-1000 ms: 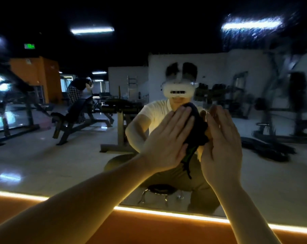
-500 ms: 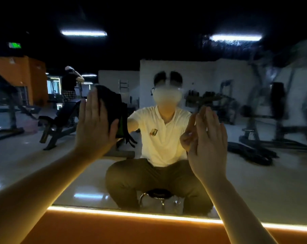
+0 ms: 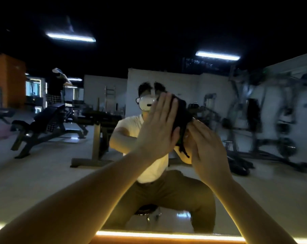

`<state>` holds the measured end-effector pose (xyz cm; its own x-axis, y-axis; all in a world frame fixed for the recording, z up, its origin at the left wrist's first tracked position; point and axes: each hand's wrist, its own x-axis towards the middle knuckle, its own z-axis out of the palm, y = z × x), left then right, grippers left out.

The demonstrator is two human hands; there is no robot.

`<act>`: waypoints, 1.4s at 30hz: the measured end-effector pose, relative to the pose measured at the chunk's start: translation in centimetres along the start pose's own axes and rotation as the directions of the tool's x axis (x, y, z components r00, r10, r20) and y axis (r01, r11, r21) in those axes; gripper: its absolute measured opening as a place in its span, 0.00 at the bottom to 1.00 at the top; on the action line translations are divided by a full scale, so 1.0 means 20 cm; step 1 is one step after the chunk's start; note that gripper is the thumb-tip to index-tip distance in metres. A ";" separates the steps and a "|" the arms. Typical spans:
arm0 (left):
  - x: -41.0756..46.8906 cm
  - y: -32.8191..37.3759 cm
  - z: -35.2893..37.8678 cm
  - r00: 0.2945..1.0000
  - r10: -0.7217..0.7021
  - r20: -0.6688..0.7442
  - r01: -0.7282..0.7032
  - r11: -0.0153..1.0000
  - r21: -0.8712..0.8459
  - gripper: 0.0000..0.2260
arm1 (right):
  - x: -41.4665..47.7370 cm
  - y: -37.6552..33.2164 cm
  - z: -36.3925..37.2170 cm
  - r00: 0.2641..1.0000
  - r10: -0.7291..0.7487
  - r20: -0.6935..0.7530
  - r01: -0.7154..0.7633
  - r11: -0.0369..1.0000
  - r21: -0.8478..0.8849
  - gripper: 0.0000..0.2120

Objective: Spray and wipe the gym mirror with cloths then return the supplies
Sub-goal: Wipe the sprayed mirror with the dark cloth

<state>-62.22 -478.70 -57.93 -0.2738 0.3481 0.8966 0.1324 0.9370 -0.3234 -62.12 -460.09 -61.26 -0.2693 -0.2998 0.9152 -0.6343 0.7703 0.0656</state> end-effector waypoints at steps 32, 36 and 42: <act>0.50 0.03 -0.04 0.999 -0.027 -0.020 0.029 0.991 0.128 0.33 | 0.44 0.32 -0.14 0.971 -0.157 -0.180 0.133 0.981 -0.140 0.24; 0.48 -0.06 -0.08 0.989 0.133 0.058 -0.142 0.964 0.224 0.34 | 0.45 0.37 -0.19 0.956 -0.220 -0.194 0.205 0.974 -0.093 0.26; 0.44 -0.51 -0.30 0.964 -0.258 -0.063 0.265 0.912 0.313 0.34 | 0.53 0.48 -0.24 0.972 -0.088 -0.219 0.049 0.983 -0.178 0.26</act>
<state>-60.32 -485.45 -45.00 -0.2377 0.0918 0.9670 -0.2504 0.9561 -0.1524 -67.57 -453.09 -48.96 -0.0477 -0.2360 0.9706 -0.5074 0.8427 0.1800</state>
